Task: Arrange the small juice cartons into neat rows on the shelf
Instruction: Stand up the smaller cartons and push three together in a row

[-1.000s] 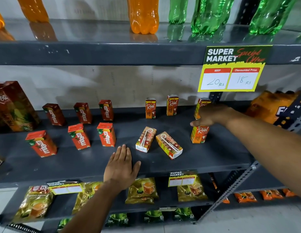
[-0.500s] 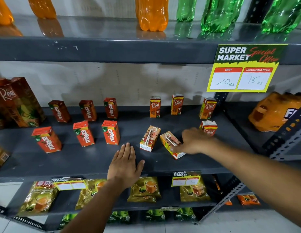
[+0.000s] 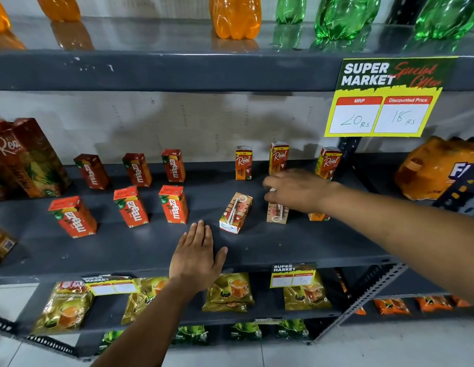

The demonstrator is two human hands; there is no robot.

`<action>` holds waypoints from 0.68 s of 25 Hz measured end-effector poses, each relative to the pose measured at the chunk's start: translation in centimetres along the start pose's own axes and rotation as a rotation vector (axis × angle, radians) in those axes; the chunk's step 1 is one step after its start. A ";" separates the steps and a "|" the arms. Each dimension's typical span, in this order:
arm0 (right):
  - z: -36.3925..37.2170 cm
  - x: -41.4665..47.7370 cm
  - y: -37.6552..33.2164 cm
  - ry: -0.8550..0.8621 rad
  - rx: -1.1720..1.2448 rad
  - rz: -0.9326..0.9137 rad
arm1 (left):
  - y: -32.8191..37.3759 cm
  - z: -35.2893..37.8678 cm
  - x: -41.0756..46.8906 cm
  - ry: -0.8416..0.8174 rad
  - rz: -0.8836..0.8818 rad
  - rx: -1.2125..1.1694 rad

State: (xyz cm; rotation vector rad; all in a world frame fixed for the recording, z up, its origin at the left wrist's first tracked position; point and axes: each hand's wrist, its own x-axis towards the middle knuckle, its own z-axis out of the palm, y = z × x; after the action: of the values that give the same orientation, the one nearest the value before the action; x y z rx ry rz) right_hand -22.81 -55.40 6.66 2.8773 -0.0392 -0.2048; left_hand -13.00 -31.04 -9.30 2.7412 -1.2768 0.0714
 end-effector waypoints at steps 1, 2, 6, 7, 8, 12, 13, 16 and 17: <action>-0.1 0.3 0.3 -0.026 -0.066 -0.082 | 0.0 -0.1 0.0 0.000 0.001 -0.004; -0.2 0.5 0.7 -0.042 -0.174 -0.175 | 0.0 -0.1 -0.1 -0.001 0.002 -0.006; -0.7 0.6 1.7 -0.020 -0.346 -0.290 | 0.0 -0.1 0.0 -0.012 -0.003 0.001; -0.9 0.7 1.9 -0.013 -0.348 -0.299 | 0.0 -0.1 0.0 -0.013 -0.003 0.003; -1.1 0.7 1.9 -0.015 -0.349 -0.300 | 0.0 -0.1 0.1 -0.011 -0.005 0.002; -1.5 0.6 1.7 -0.051 -0.260 -0.188 | -0.1 0.0 0.1 -0.014 -0.005 0.000; -1.7 0.5 1.6 -0.066 -0.219 -0.106 | -0.1 0.1 0.1 -0.017 -0.006 0.001; -1.9 0.8 1.2 -0.113 -0.119 0.187 | 0.0 0.0 0.0 -0.020 -0.006 0.007; -1.8 1.0 1.1 -0.130 -0.073 0.263 | 0.0 0.0 0.0 -0.020 -0.005 0.006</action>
State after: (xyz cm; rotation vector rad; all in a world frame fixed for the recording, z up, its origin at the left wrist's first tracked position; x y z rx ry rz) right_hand -21.56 -56.00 8.54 2.7460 -0.4215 -0.3339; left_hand -12.97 -31.06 -9.30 2.7568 -1.2760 0.0475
